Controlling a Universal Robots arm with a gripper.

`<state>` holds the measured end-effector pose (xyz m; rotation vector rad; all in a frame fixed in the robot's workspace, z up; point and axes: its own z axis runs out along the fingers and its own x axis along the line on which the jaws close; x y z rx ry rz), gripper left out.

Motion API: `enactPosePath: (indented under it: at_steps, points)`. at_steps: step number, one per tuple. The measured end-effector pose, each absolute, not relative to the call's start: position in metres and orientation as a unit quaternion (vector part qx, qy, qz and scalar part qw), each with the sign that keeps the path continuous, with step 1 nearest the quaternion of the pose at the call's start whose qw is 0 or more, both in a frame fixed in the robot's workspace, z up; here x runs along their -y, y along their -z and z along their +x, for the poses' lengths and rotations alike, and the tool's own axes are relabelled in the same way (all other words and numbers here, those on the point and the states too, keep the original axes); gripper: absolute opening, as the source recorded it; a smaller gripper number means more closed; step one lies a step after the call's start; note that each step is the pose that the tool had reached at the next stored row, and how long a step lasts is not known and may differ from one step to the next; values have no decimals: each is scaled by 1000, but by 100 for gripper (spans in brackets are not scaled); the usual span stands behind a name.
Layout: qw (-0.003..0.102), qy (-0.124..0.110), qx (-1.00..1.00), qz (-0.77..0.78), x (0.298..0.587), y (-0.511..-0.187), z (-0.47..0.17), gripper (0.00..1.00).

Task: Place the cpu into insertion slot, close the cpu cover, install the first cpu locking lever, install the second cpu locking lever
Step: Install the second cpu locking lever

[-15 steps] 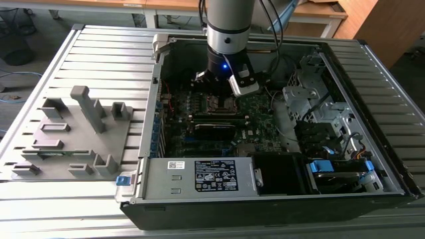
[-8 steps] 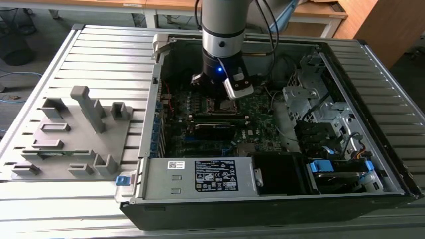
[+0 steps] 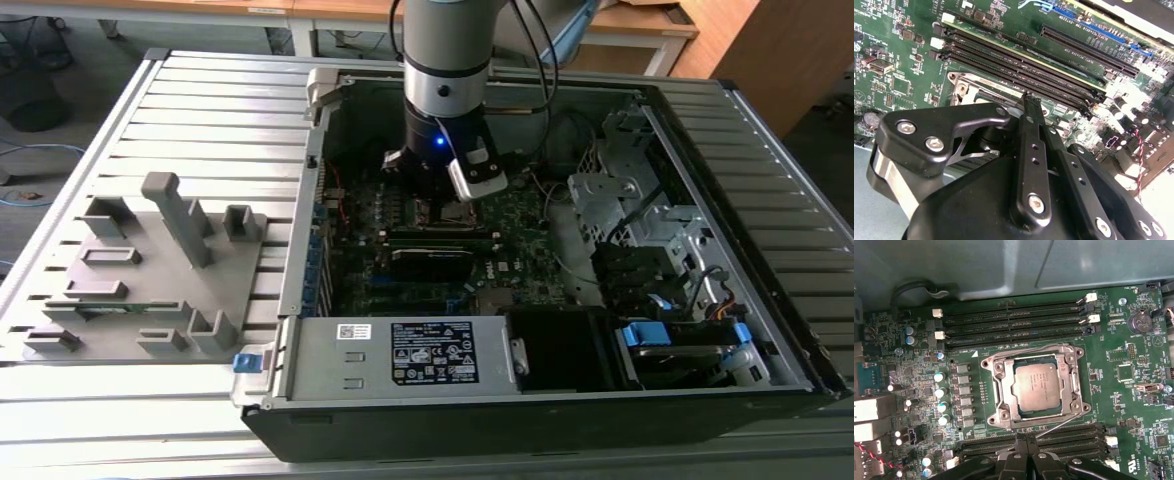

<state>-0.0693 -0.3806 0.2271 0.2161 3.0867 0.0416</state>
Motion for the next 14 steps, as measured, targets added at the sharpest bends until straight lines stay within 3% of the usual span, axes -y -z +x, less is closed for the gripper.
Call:
enactPosePath:
  at_steps: [14]
  points:
    - [24,-13,-997,70,381,-223,-71,11]
